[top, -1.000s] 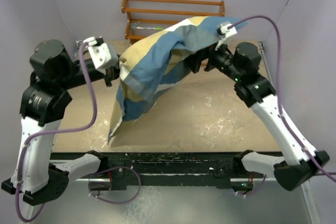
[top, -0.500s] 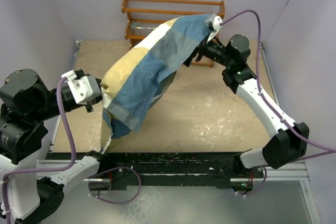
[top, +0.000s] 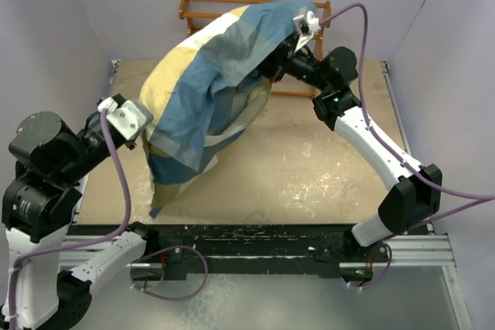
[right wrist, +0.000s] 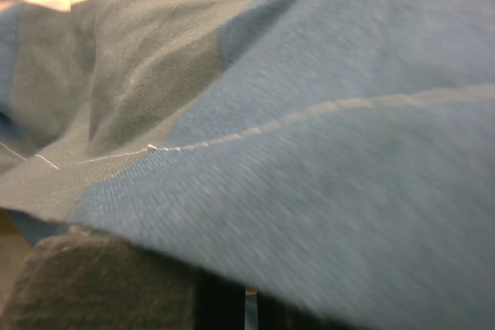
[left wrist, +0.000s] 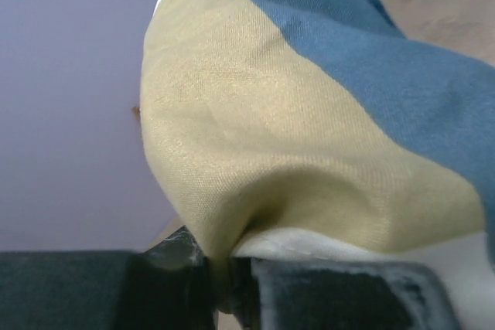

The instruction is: Remove the pillowcase from the pillow

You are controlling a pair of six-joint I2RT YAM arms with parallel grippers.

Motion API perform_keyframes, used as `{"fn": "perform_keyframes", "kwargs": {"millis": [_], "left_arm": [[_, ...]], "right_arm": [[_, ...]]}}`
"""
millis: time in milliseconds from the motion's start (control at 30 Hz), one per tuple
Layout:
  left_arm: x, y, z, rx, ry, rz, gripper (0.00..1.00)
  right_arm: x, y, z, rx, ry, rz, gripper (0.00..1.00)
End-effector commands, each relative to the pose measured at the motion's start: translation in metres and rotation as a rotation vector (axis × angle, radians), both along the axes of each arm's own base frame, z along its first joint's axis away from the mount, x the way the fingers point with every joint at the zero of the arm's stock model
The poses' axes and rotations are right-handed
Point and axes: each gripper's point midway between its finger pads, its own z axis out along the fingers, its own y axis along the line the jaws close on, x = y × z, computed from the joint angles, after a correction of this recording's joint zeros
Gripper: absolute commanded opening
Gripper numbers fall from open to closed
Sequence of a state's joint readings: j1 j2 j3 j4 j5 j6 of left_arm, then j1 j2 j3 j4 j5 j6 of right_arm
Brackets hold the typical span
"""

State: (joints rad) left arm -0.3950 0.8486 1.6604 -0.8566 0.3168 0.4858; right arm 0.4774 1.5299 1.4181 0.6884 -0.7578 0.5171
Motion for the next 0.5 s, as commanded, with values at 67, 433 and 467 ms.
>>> {"fn": "perform_keyframes", "kwargs": {"millis": [67,433,467], "left_arm": [[0.043,0.020,0.038,-0.005,-0.202,0.187,0.70],[-0.004,-0.038,0.027,0.034,-0.205,-0.239,0.93],[-0.001,-0.040,0.023,0.045,-0.209,-0.241,0.92]], "right_arm": [[-0.014,-0.060,0.146,0.223,-0.196,-0.339,0.00],[0.009,-0.020,0.111,0.072,-0.007,-0.476,0.00],[0.008,-0.012,0.106,0.059,0.009,-0.478,0.00]]}}
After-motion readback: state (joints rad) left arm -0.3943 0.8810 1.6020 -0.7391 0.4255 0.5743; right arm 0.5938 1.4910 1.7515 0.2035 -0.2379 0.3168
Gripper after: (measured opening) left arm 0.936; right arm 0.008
